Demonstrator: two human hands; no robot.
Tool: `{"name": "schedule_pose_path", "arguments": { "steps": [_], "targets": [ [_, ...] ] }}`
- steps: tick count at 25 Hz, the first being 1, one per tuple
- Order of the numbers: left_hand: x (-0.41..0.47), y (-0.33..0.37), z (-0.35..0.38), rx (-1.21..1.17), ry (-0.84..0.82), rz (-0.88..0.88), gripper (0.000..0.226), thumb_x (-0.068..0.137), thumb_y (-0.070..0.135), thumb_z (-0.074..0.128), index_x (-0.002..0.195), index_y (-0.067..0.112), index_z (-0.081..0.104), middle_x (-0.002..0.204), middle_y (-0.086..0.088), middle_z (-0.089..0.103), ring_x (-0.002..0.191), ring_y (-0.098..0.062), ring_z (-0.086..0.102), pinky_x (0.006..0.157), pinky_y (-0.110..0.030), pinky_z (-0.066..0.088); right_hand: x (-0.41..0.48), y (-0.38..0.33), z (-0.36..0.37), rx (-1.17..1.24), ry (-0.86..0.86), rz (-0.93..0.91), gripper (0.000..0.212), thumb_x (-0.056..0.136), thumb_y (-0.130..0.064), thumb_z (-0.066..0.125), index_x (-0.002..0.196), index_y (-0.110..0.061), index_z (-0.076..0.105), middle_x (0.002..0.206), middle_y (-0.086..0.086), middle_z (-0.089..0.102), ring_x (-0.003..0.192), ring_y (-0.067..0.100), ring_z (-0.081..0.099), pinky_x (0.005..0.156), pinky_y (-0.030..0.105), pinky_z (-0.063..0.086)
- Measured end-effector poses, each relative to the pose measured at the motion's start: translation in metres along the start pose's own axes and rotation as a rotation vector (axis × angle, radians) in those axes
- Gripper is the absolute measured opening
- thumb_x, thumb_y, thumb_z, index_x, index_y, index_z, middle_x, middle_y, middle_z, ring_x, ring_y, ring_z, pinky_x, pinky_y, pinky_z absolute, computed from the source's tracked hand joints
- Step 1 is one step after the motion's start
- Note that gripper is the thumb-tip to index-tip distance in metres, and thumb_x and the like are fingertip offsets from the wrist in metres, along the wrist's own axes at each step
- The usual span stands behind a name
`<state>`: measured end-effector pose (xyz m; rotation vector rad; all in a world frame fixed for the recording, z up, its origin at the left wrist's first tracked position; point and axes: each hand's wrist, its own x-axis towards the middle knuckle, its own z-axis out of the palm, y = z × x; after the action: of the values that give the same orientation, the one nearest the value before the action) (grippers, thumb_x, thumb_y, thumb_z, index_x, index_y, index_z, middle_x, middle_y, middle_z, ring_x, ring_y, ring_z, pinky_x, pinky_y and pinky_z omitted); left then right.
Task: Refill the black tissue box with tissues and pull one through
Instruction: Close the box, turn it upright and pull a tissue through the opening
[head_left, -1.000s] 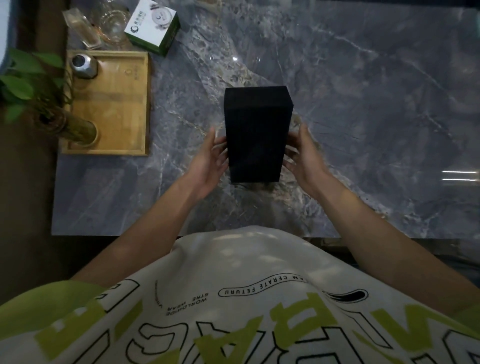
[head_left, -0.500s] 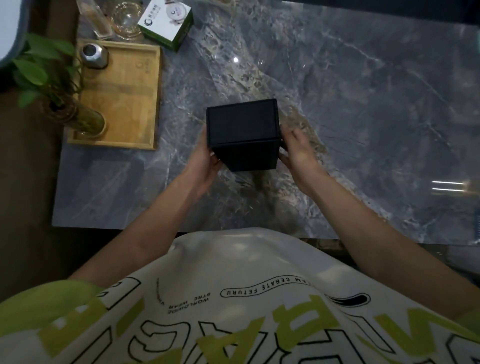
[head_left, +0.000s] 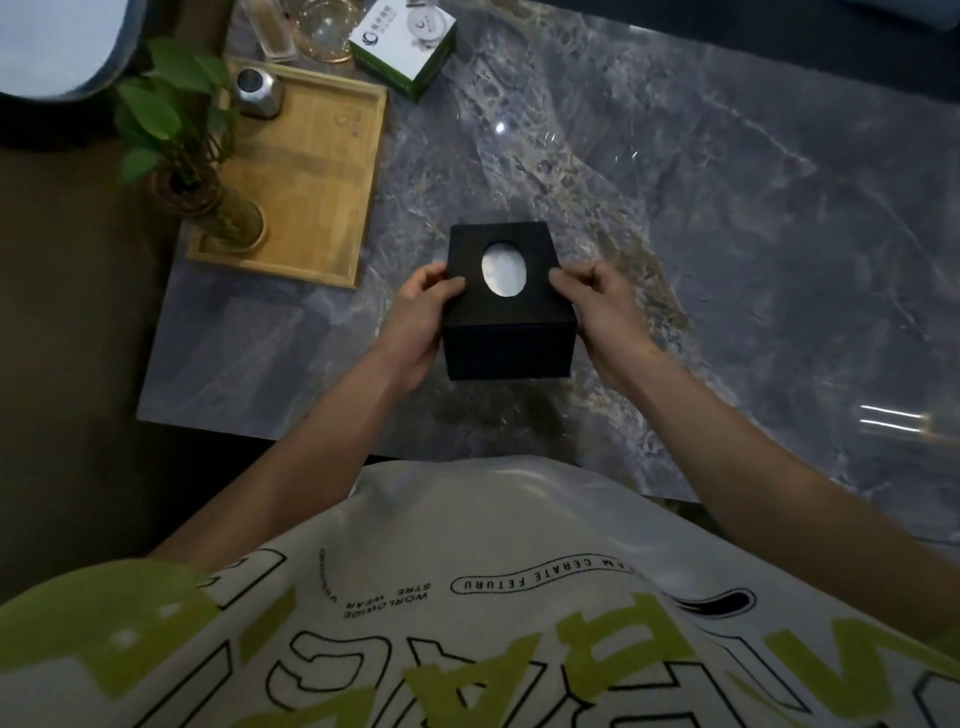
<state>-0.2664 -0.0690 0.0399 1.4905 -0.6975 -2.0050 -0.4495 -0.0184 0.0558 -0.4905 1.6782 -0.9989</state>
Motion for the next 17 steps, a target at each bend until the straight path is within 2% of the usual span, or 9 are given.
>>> {"name": "schedule_pose_path", "arguments": {
  "steps": [3, 5, 7, 9, 11, 14, 17],
  "targets": [
    [0.004, -0.006, -0.013, 0.022, 0.04, 0.028, 0.035, 0.092, -0.001, 0.052, 0.125, 0.008, 0.053, 0.109, -0.003, 0.064, 0.101, -0.018, 0.063, 0.077, -0.025, 0.055, 0.003, 0.011, 0.009, -0.083, 0.004, -0.037, 0.014, 0.089, -0.004, 0.063, 0.099, -0.007, 0.054, 0.102, 0.005, 0.065, 0.097, 0.016, 0.064, 0.079, 0.025, 0.052],
    [0.005, -0.012, -0.022, 0.075, 0.064, 0.066, 0.04, 0.089, -0.008, 0.053, 0.127, 0.005, 0.051, 0.119, -0.003, 0.06, 0.111, -0.019, 0.06, 0.081, -0.024, 0.056, 0.003, 0.021, 0.018, -0.109, 0.002, -0.052, 0.02, 0.086, 0.005, 0.062, 0.101, -0.003, 0.051, 0.112, 0.011, 0.064, 0.104, 0.016, 0.062, 0.08, 0.02, 0.052],
    [0.004, -0.021, -0.031, 0.118, 0.089, 0.087, 0.046, 0.087, -0.015, 0.053, 0.13, -0.001, 0.045, 0.126, -0.004, 0.053, 0.117, -0.016, 0.054, 0.079, -0.016, 0.055, 0.001, 0.032, 0.026, -0.152, 0.002, -0.065, 0.025, 0.084, 0.011, 0.061, 0.1, -0.003, 0.049, 0.117, 0.011, 0.061, 0.106, 0.012, 0.059, 0.079, 0.015, 0.052],
    [0.004, -0.032, -0.04, 0.168, 0.116, 0.131, 0.049, 0.084, -0.022, 0.052, 0.13, -0.007, 0.042, 0.122, -0.004, 0.049, 0.118, -0.014, 0.049, 0.075, -0.006, 0.051, 0.0, 0.043, 0.032, -0.183, 0.004, -0.073, 0.029, 0.081, 0.015, 0.059, 0.099, -0.005, 0.049, 0.117, 0.012, 0.059, 0.11, 0.015, 0.057, 0.087, 0.018, 0.052],
    [0.006, -0.043, -0.049, 0.185, 0.125, 0.172, 0.052, 0.08, -0.027, 0.051, 0.128, -0.009, 0.04, 0.119, -0.004, 0.049, 0.123, -0.018, 0.048, 0.081, -0.005, 0.049, 0.002, 0.054, 0.037, -0.203, -0.004, -0.076, 0.035, 0.079, 0.019, 0.057, 0.103, -0.005, 0.053, 0.119, 0.014, 0.058, 0.114, 0.019, 0.057, 0.098, 0.026, 0.05],
    [0.007, -0.056, -0.055, 0.2, 0.115, 0.166, 0.055, 0.079, -0.028, 0.052, 0.128, -0.007, 0.038, 0.122, -0.007, 0.048, 0.13, -0.022, 0.047, 0.099, -0.016, 0.046, 0.001, 0.067, 0.043, -0.274, -0.001, -0.106, 0.037, 0.079, 0.016, 0.057, 0.108, -0.006, 0.058, 0.122, 0.012, 0.059, 0.12, 0.022, 0.056, 0.104, 0.031, 0.047],
    [0.007, -0.062, -0.06, 0.214, 0.099, 0.169, 0.053, 0.08, -0.027, 0.052, 0.126, -0.007, 0.038, 0.125, -0.011, 0.047, 0.131, -0.026, 0.047, 0.112, -0.037, 0.038, 0.002, 0.074, 0.046, -0.374, 0.001, -0.149, 0.033, 0.082, 0.008, 0.062, 0.111, -0.005, 0.061, 0.123, 0.014, 0.06, 0.113, 0.016, 0.057, 0.099, 0.02, 0.047]
  ]
}}
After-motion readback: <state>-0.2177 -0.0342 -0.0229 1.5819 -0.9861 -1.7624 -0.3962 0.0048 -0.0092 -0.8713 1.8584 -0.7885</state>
